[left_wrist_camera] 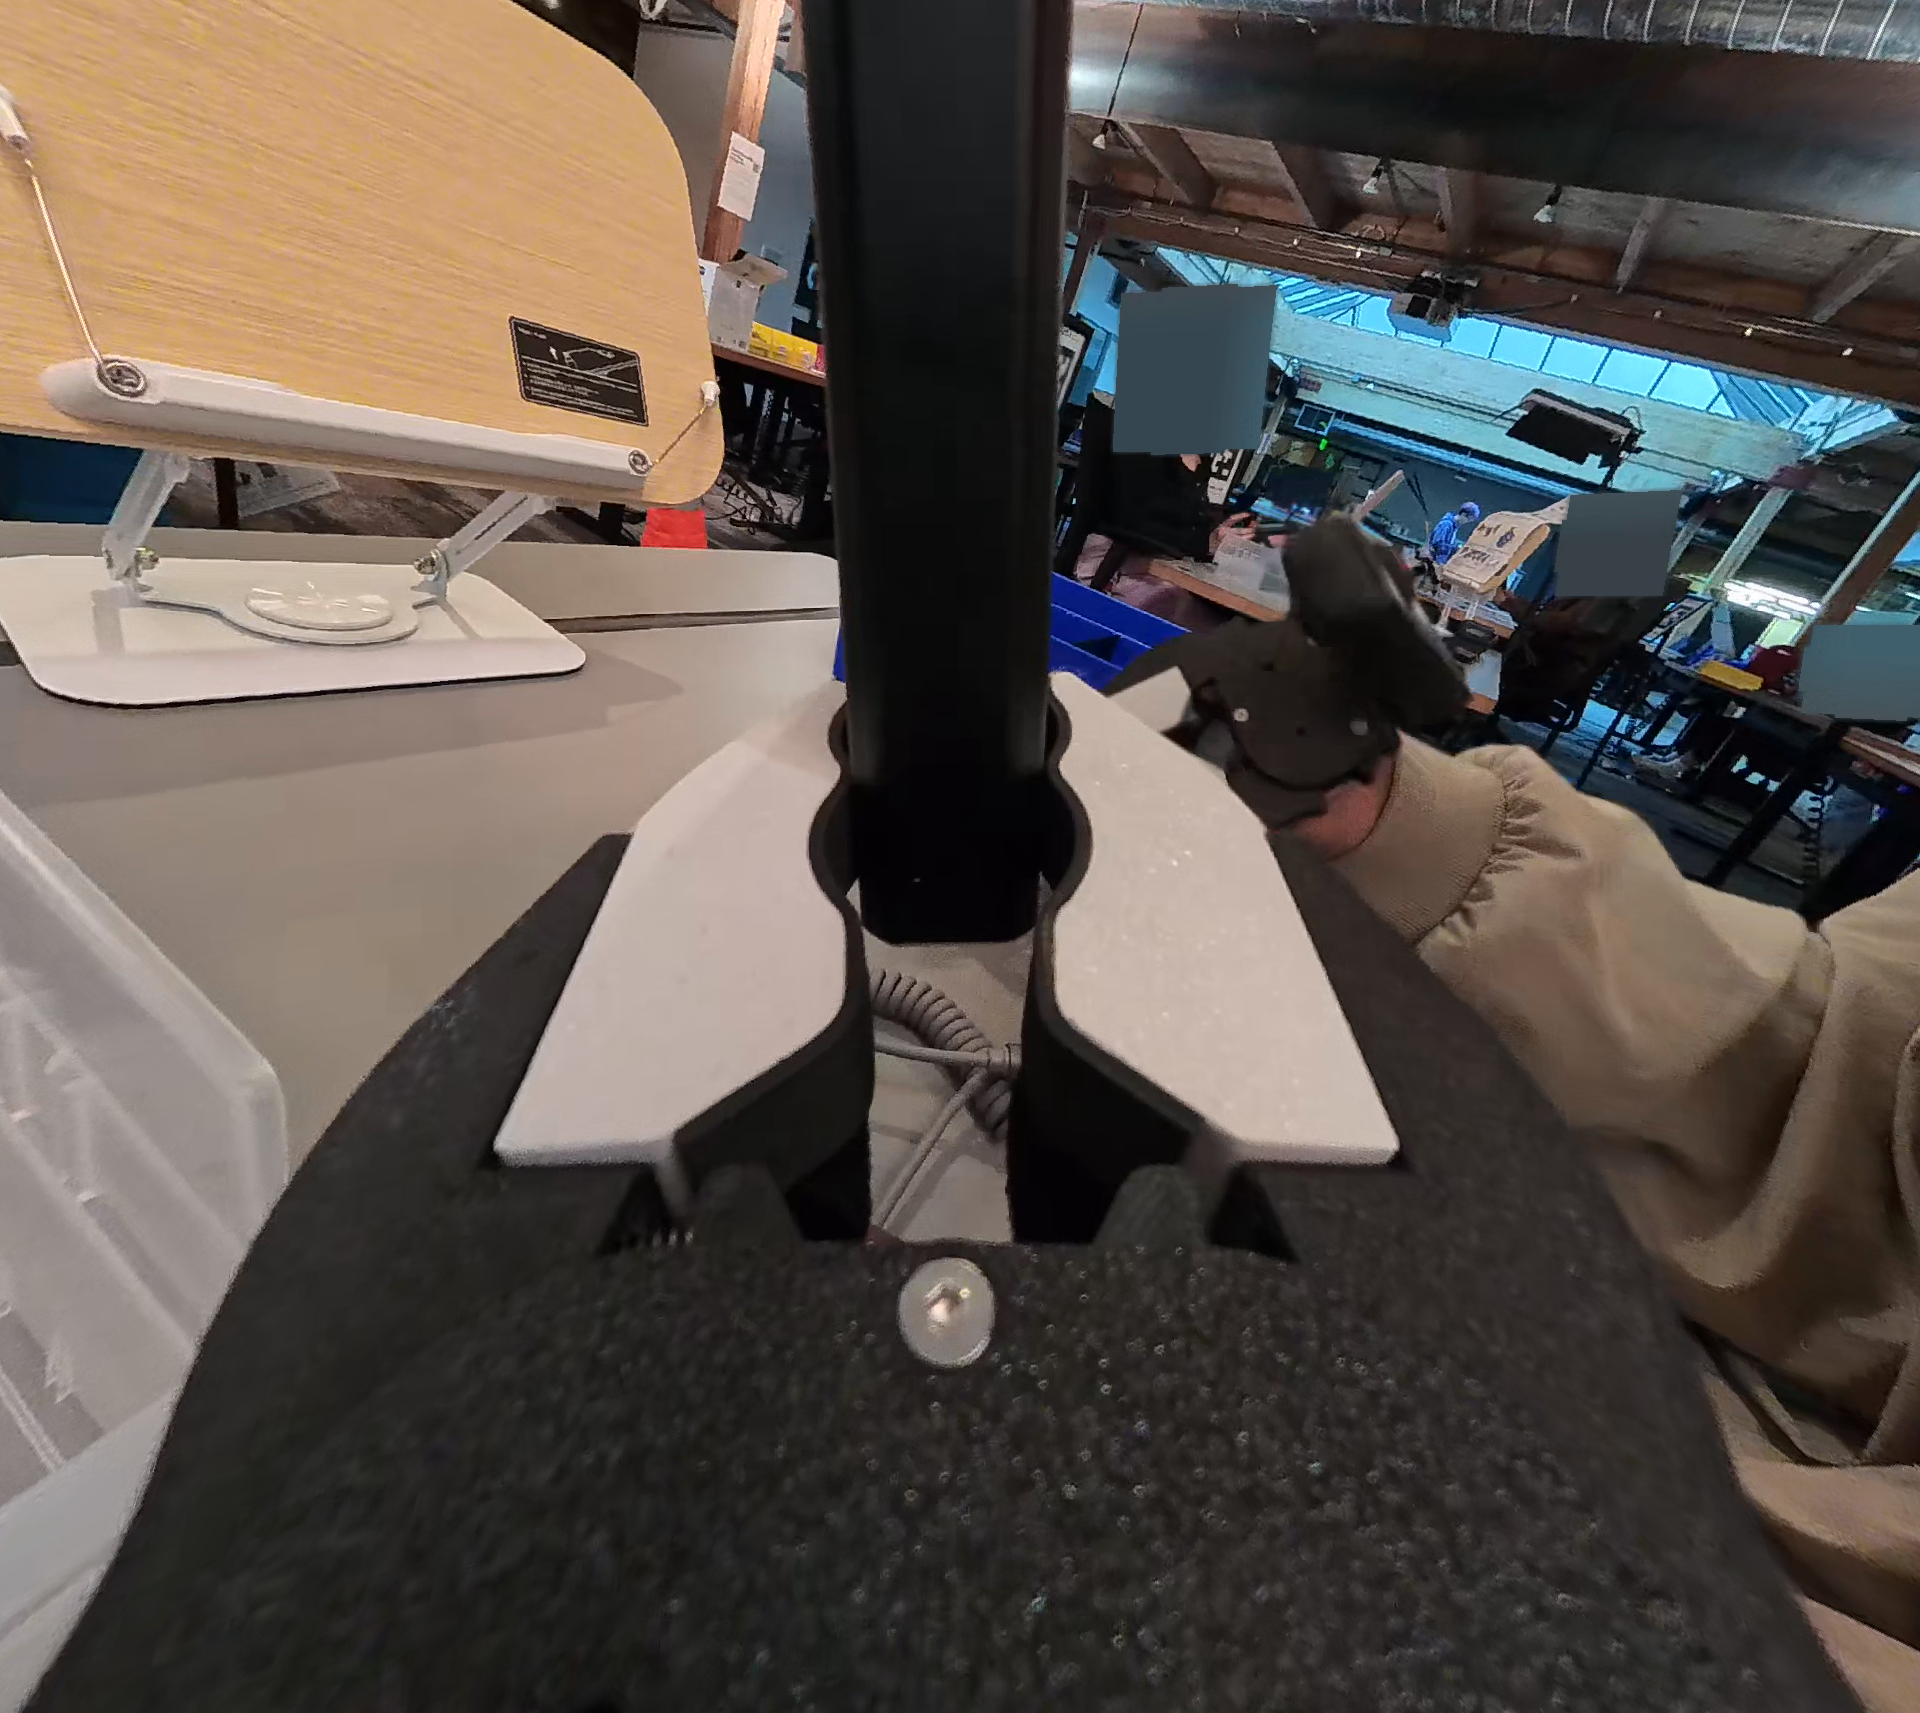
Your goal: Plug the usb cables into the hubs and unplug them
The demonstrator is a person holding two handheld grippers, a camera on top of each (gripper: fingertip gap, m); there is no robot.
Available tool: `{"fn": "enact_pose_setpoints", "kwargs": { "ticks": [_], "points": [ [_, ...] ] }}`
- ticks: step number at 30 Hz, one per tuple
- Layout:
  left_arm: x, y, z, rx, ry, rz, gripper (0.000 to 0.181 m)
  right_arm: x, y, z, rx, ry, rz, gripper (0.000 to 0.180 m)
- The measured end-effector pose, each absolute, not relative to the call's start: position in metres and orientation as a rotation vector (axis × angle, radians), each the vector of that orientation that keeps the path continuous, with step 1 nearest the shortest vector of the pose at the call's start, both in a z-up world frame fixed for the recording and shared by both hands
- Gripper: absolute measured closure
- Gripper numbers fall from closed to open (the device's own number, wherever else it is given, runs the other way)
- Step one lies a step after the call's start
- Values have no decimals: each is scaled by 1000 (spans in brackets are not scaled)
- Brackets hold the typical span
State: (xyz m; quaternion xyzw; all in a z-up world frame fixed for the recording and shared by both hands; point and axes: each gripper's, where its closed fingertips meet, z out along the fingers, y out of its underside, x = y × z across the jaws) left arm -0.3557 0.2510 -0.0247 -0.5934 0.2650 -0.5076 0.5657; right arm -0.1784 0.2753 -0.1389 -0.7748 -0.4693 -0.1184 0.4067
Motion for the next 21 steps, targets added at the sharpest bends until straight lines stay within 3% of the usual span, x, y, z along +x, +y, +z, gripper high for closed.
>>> {"fn": "enact_pose_setpoints", "kwargs": {
  "ticks": [6,12,21],
  "points": [
    [-355,254,-31,-1426,629,-1180,150,-193,266,-161,-1898,-1305,-306,177],
    [-357,265,-45,-1507,610,-1096,151,-202,264,-144,-1877,-1245,-198,177],
    [-331,275,-48,-1507,592,-985,151,-276,237,-51,-1729,-1148,-61,177]
  ]
}}
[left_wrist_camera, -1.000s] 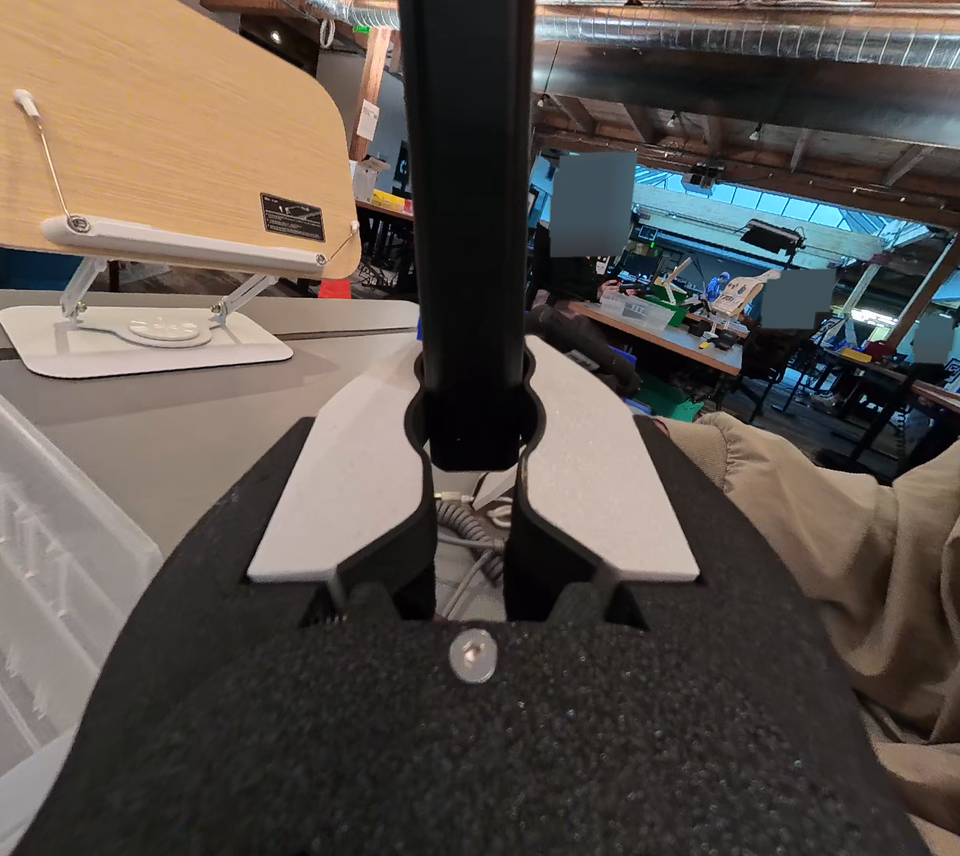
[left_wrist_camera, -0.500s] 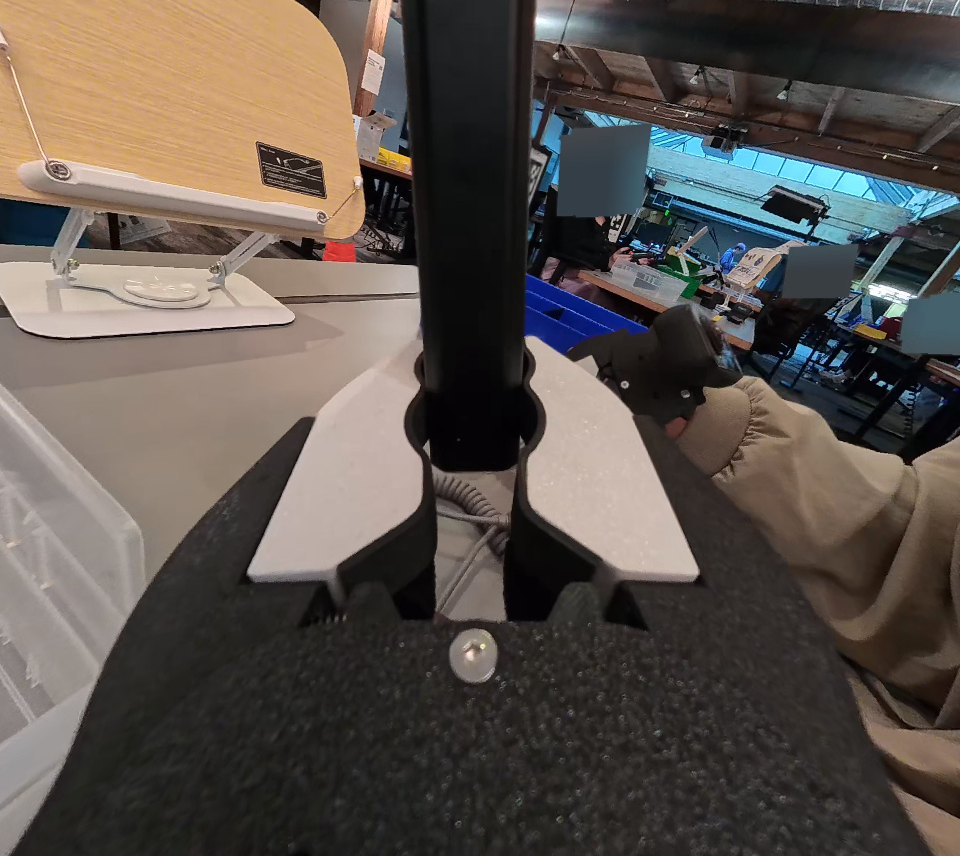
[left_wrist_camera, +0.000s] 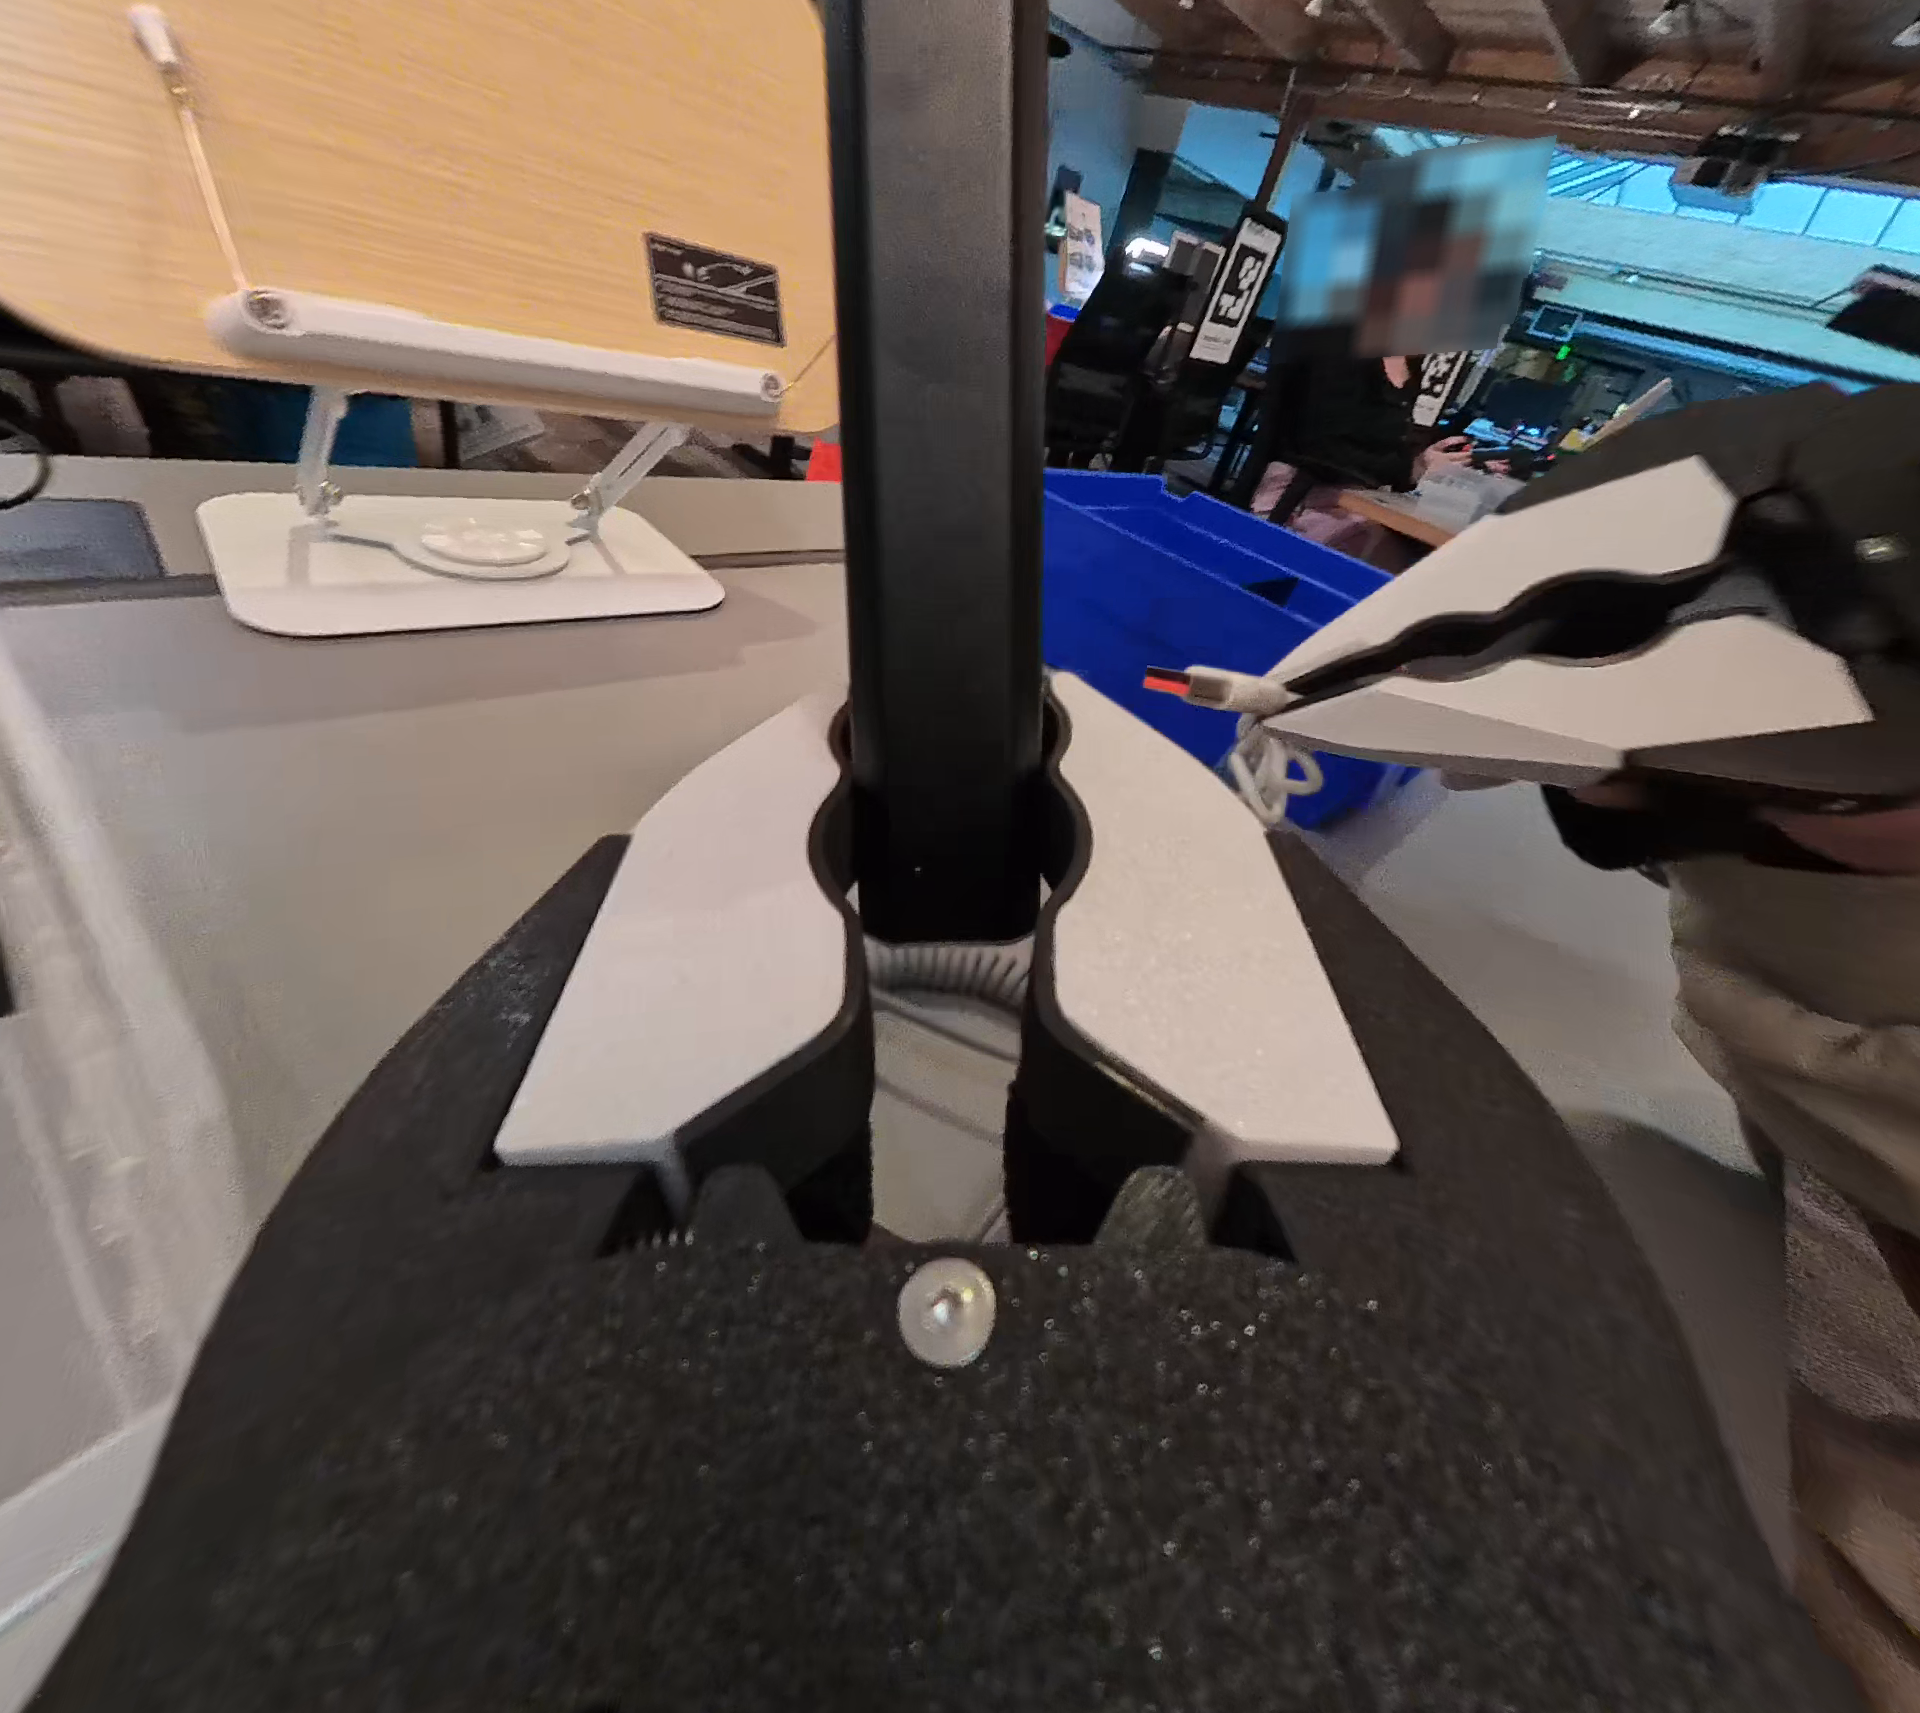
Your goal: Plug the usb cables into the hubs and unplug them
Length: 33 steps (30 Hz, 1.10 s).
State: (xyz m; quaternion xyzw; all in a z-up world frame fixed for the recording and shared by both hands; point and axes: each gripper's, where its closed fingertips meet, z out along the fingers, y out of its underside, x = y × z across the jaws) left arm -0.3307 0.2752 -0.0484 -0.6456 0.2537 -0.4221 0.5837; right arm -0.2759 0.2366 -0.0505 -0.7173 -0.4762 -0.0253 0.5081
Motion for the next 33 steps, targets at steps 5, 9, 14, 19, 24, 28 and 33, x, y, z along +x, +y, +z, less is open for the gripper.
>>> {"fn": "enact_pose_setpoints", "kwargs": {
  "ticks": [5,9,14,19,24,28,33],
  "points": [
    [-305,264,-52,-1490,684,-999,151,-266,239,-25,-1726,-1073,-194,177],
    [-306,261,-47,-1492,590,-1187,151,-215,248,-71,-2065,-1025,-84,177],
    [-314,262,-41,-1459,495,-1356,151,-170,262,-172,-2333,-1034,-156,177],
    [-312,258,-44,-1472,533,-1310,151,-186,268,-178,-2316,-886,103,144],
    [-299,250,-49,-1476,621,-1220,151,-259,259,-54,-1872,-584,831,105],
    [-282,241,-63,-1509,709,-1175,151,-275,267,-39,-1864,-376,1082,86],
    [-275,238,-73,-1536,773,-1085,151,-270,269,-37,-1821,-309,1094,98]
  ]
}}
